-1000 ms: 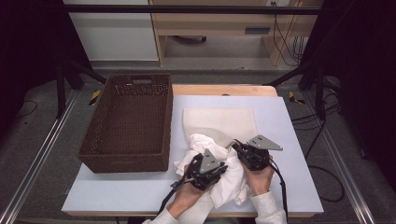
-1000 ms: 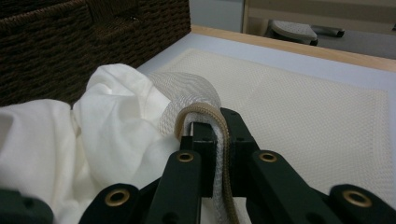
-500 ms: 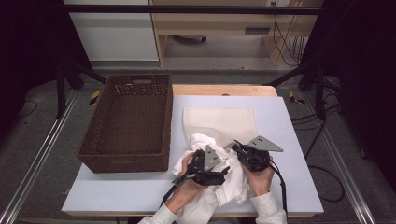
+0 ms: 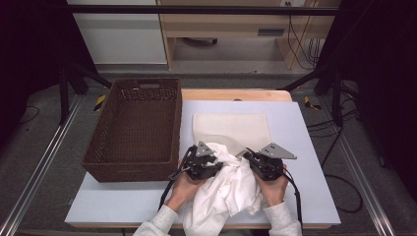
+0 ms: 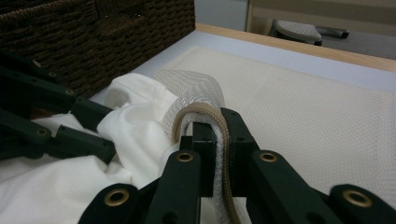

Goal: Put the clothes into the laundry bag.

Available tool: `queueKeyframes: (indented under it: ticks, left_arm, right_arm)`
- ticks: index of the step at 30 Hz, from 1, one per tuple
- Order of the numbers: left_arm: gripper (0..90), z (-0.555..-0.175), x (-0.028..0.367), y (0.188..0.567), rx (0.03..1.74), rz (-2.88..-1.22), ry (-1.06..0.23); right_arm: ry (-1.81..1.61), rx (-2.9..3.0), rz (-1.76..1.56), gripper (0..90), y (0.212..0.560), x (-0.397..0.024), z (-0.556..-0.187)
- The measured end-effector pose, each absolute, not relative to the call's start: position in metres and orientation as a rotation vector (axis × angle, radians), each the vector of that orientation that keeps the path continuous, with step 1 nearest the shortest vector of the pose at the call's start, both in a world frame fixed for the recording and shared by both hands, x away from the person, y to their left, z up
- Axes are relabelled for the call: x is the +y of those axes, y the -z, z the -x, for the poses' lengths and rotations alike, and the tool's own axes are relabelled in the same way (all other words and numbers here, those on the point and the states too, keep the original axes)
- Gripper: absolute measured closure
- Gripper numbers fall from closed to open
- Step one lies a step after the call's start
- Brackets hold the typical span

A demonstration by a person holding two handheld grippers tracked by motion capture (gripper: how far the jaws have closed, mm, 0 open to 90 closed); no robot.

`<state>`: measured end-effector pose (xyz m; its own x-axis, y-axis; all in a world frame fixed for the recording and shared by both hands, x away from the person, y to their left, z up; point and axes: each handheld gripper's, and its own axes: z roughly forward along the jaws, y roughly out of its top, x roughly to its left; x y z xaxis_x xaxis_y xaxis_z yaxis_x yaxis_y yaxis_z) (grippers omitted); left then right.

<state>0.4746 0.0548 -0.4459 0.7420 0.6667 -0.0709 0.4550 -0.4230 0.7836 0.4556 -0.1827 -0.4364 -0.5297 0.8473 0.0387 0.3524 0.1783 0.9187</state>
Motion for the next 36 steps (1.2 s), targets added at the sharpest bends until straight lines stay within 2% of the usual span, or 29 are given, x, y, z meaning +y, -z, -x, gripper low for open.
queueKeyframes:
  ticks: [1, 3, 10, 11, 14, 15, 19, 27, 30, 33, 36]
  left_arm:
    - [81.2, -0.469, 0.057, 0.441, 0.833, -2.067, -0.338]
    - [82.9, -0.462, 0.058, 0.434, 0.814, -2.031, -0.34]
    - [83.4, -0.434, 0.047, 0.413, 0.651, -1.956, -0.291]
    - [83.3, -0.423, 0.034, 0.41, 0.59, -1.962, -0.285]
    - [83.1, -0.416, 0.019, 0.412, 0.548, -1.985, -0.258]
    - [83.0, -0.413, 0.003, 0.418, 0.512, -2.023, -0.247]
    - [82.8, -0.418, -0.025, 0.437, 0.515, -2.126, -0.348]
    - [80.1, -0.445, -0.029, 0.439, 0.57, -2.195, -0.337]
    - [70.6, -0.441, -0.026, 0.439, 0.575, -2.173, -0.365]
    - [42.4, -0.426, -0.01, 0.426, 0.563, -2.11, -0.376]
    - [25.6, -0.415, 0.008, 0.408, 0.568, -2.073, -0.443]
  right_arm:
    - [-1.33, 1.969, -1.126, 85.7, 0.436, -0.183, -0.456]
    - [-1.331, 1.964, -1.129, 85.8, 0.436, -0.183, -0.455]
    - [-1.339, 1.959, -1.131, 85.8, 0.437, -0.181, -0.456]
    - [-1.342, 1.958, -1.131, 85.8, 0.437, -0.182, -0.456]
    - [-1.358, 1.948, -1.129, 85.8, 0.436, -0.183, -0.455]
    - [-1.364, 1.949, -1.132, 85.9, 0.435, -0.183, -0.454]
    - [-1.393, 1.937, -1.108, 85.9, 0.431, -0.186, -0.453]
    - [-1.392, 1.941, -1.087, 85.9, 0.427, -0.183, -0.45]
    - [-1.386, 1.941, -1.095, 85.9, 0.428, -0.185, -0.451]
    - [-1.383, 1.94, -1.121, 85.9, 0.432, -0.189, -0.453]
    - [-1.373, 1.94, -1.119, 85.9, 0.432, -0.19, -0.453]
